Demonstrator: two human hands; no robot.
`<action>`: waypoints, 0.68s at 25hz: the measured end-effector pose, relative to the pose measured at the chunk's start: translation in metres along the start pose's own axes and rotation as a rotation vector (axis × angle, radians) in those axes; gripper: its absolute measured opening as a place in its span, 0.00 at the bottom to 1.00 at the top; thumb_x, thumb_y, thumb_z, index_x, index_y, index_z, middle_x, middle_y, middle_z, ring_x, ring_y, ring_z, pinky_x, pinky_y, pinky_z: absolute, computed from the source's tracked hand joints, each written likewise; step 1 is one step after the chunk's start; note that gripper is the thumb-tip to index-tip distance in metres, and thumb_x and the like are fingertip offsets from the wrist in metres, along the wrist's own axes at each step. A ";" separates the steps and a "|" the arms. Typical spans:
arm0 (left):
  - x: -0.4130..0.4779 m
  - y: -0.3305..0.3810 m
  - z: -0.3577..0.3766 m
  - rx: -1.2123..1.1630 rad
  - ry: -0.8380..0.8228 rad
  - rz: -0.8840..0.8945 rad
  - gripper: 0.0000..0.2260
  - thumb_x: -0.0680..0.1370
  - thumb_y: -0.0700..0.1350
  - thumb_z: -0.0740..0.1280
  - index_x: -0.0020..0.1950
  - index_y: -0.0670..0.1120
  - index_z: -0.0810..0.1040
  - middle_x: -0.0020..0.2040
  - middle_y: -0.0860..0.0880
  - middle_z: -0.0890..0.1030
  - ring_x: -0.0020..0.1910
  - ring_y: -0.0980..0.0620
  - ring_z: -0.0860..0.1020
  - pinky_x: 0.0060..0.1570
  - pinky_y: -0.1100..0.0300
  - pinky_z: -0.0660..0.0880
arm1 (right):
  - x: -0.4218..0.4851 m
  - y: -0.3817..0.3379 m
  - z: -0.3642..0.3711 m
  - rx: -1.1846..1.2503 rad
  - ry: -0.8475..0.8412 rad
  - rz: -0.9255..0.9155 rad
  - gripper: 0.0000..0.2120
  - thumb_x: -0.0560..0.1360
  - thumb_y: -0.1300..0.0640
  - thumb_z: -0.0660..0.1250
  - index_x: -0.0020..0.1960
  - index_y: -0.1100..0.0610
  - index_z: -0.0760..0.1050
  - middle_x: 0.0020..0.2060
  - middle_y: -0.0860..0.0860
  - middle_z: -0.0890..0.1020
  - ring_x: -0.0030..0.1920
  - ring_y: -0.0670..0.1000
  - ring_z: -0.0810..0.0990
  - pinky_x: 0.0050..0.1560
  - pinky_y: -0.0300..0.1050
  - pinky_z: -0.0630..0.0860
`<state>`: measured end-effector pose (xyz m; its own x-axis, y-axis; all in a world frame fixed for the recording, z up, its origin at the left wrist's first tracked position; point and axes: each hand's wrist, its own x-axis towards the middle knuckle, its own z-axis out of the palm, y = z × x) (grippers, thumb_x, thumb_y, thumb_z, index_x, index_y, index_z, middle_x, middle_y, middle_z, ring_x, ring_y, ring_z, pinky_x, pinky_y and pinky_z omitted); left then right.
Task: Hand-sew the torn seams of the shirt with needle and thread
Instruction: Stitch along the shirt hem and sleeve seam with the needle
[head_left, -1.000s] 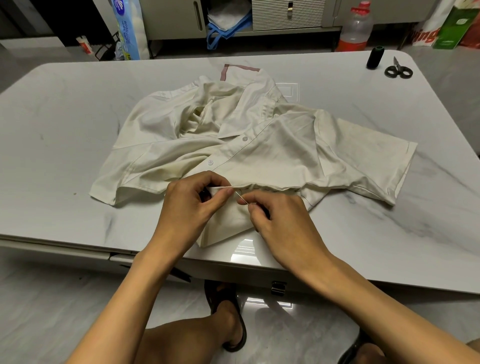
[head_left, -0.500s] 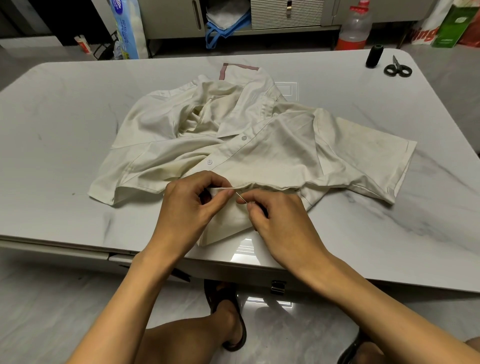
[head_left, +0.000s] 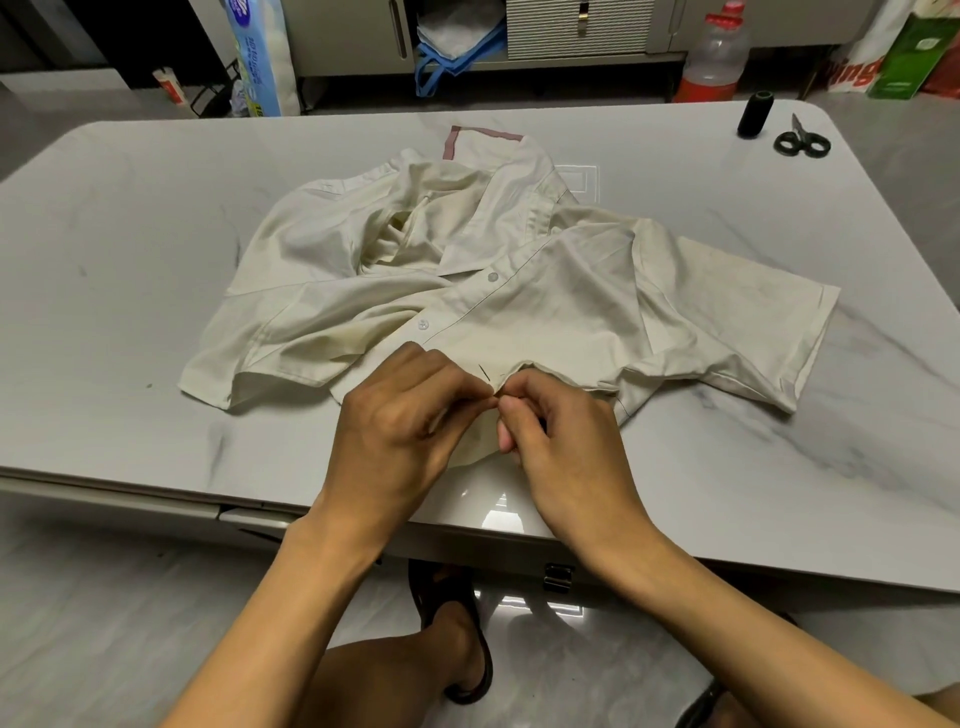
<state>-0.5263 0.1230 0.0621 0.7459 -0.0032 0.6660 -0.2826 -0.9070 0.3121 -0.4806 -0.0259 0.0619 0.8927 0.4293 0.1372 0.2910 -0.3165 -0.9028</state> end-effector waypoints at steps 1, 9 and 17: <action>0.000 0.001 -0.001 0.000 0.013 -0.003 0.05 0.76 0.41 0.75 0.42 0.41 0.84 0.36 0.50 0.79 0.36 0.52 0.73 0.37 0.59 0.71 | 0.000 0.001 0.000 0.021 0.002 0.003 0.12 0.79 0.64 0.62 0.36 0.56 0.73 0.28 0.48 0.76 0.32 0.47 0.75 0.38 0.40 0.71; 0.002 0.003 -0.010 -0.176 0.043 -0.312 0.11 0.72 0.51 0.76 0.44 0.44 0.82 0.38 0.55 0.78 0.34 0.58 0.71 0.37 0.66 0.68 | 0.000 0.001 -0.002 0.104 -0.030 0.025 0.09 0.80 0.65 0.62 0.44 0.58 0.78 0.31 0.49 0.80 0.31 0.46 0.77 0.38 0.33 0.72; 0.002 0.004 -0.007 -0.214 -0.060 -0.429 0.10 0.69 0.54 0.75 0.45 0.50 0.82 0.42 0.58 0.81 0.46 0.57 0.78 0.45 0.67 0.70 | 0.000 0.002 -0.001 0.098 -0.037 0.021 0.08 0.79 0.64 0.63 0.45 0.57 0.79 0.31 0.49 0.81 0.32 0.47 0.79 0.39 0.34 0.73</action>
<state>-0.5305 0.1222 0.0696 0.8539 0.3226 0.4083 -0.0545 -0.7249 0.6867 -0.4798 -0.0274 0.0606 0.8843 0.4552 0.1043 0.2359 -0.2427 -0.9410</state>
